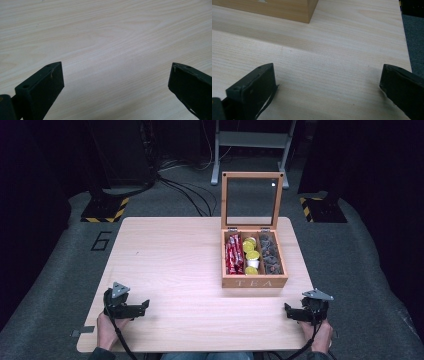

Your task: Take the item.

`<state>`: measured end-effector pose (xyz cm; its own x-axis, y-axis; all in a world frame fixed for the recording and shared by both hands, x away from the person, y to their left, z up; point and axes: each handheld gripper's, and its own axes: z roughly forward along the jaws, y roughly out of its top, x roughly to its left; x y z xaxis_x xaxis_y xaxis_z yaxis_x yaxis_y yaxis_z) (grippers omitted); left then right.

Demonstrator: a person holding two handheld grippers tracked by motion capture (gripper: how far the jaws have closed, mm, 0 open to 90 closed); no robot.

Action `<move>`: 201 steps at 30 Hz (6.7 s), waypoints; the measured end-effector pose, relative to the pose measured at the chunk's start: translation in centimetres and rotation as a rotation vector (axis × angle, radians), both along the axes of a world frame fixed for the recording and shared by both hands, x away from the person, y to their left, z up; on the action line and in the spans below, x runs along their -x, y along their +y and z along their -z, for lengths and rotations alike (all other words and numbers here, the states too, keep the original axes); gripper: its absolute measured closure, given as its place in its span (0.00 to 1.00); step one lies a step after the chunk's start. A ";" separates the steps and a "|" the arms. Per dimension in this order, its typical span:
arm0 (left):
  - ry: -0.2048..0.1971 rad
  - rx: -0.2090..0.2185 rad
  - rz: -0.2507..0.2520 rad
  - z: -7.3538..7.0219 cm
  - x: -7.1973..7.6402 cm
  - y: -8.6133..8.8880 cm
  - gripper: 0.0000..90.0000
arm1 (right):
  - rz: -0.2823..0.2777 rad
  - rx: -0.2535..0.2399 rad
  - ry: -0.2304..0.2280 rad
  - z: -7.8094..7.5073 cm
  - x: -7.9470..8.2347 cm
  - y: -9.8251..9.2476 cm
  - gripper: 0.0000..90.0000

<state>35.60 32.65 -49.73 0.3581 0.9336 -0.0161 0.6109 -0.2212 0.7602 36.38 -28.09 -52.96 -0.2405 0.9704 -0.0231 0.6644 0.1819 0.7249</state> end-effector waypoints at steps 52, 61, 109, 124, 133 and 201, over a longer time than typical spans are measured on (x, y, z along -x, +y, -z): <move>-0.057 -0.011 0.257 -6.7 -6.2 -10.2 0.02 | 0.006 -0.018 0.005 0.0 -0.1 -0.1 0.00; -0.061 0.007 0.285 -7.7 -7.4 -12.3 0.03 | 0.002 -0.021 0.015 0.0 -0.1 -0.1 0.00; 0.003 -0.019 0.414 -9.3 -14.6 -26.4 0.08 | 0.002 -0.015 0.007 0.0 -0.1 -0.1 0.00; 0.029 -0.049 0.389 -7.9 -16.6 -29.7 0.26 | 0.000 -0.011 0.002 0.0 0.0 -0.1 0.00; 0.063 -0.071 0.370 -6.5 -17.2 -30.8 0.43 | 0.002 -0.008 0.001 0.0 0.0 -0.1 0.00; 0.063 0.043 0.339 -7.2 -16.2 -28.9 0.94 | 0.004 -0.007 0.001 0.0 0.0 -0.1 0.00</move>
<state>51.75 3.74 -42.53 0.6450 0.7595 -0.0846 0.5539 -0.3883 0.7365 36.36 -28.14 -52.99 -0.2371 0.9714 -0.0159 0.6657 0.1743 0.7256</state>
